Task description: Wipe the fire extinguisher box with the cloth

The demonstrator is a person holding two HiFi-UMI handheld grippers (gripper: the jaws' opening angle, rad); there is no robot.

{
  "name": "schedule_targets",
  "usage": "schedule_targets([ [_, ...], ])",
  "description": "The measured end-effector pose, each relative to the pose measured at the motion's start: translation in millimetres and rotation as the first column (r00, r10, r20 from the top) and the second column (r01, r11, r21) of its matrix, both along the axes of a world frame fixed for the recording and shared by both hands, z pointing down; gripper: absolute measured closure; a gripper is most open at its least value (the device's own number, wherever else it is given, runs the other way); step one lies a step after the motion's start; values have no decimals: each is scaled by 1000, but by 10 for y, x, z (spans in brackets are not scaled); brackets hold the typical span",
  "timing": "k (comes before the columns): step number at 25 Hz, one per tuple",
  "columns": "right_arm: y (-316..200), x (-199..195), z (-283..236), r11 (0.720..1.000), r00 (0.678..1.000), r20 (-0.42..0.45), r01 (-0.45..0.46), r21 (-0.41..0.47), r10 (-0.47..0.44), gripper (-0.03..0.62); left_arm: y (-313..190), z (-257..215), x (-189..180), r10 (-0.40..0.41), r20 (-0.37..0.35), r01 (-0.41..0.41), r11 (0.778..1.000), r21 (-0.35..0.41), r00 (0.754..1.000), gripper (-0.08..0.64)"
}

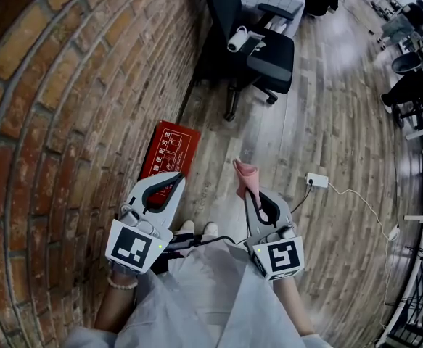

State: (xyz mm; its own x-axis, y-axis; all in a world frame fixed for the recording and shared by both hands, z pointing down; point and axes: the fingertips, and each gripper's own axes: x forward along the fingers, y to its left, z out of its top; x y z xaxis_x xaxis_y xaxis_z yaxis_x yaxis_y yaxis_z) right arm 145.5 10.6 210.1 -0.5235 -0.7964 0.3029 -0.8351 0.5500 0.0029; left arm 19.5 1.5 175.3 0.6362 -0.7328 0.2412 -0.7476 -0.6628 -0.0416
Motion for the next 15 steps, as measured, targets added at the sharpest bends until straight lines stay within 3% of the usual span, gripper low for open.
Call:
schedule_targets([
  [15,42,-20,-20,1000,1000,2,-4,3,4,566,32,7,114,39,-2,-39,999,16,999,563],
])
